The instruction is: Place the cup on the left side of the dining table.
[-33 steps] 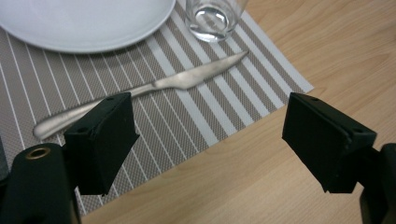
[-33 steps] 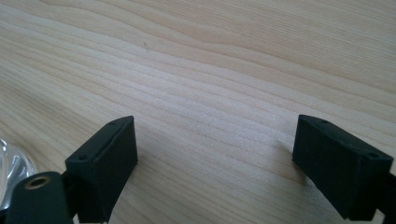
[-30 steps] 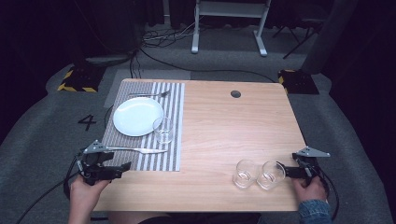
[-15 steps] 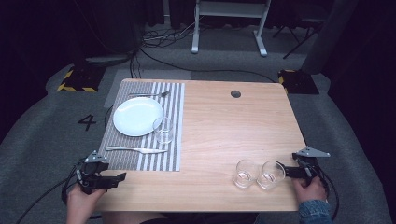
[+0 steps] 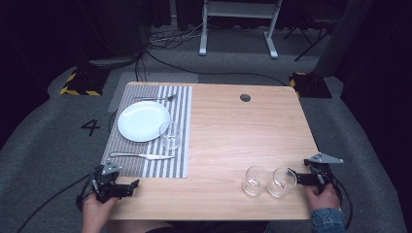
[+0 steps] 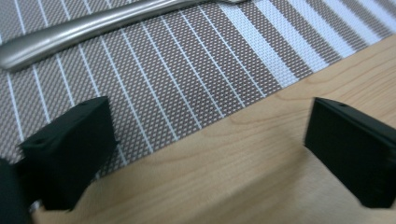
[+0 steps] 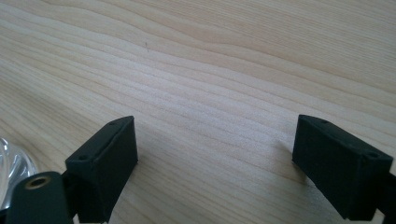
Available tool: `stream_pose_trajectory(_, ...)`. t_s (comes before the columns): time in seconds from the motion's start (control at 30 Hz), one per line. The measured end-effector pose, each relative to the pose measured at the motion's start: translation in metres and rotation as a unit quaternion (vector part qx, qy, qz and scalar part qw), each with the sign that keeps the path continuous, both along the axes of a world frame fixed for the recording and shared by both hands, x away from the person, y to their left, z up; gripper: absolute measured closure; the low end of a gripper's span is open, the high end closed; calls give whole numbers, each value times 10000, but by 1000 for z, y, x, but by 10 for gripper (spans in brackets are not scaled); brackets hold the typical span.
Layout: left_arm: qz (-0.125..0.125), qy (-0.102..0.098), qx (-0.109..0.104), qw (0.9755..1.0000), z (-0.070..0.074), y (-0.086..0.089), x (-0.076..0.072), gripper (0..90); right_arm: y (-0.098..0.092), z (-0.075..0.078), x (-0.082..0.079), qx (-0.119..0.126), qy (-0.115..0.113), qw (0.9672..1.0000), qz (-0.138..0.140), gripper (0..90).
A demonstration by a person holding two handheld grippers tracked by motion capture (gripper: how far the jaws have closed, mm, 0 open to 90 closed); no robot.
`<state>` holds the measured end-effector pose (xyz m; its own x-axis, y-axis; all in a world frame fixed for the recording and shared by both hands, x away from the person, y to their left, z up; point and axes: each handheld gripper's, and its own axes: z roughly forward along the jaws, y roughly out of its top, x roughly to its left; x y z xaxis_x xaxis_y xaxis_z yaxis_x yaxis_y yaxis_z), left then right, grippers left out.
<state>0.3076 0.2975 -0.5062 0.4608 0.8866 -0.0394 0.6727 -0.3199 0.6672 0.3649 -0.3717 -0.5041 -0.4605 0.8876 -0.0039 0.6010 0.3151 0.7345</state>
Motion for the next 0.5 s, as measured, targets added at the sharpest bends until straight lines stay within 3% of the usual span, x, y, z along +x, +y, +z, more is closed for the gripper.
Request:
stream_pose_trajectory(0.03,-107,-3,108,9999,0,-1,1,0,0,0,0,-1,-1,10000,1,143)
stream_pose_trajectory(0.5,-112,15,110,9999,0,-1,1,0,0,0,0,-1,-1,10000,4,144)
